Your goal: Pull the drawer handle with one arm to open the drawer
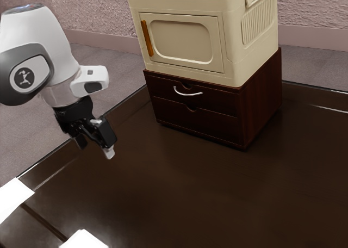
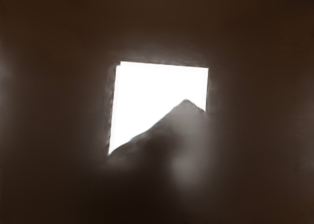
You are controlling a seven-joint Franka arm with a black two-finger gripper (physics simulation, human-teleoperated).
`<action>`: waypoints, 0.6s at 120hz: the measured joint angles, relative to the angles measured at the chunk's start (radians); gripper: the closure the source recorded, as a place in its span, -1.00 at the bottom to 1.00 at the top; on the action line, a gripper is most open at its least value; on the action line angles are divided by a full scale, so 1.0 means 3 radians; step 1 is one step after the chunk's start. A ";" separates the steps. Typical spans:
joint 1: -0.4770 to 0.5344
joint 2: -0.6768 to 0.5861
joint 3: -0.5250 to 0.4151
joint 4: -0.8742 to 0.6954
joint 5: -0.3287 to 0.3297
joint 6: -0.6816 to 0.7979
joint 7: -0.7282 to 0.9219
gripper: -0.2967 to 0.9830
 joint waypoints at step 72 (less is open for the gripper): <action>-0.0277 0.0216 -0.0092 -0.0002 0.0277 0.0918 0.3267 -0.54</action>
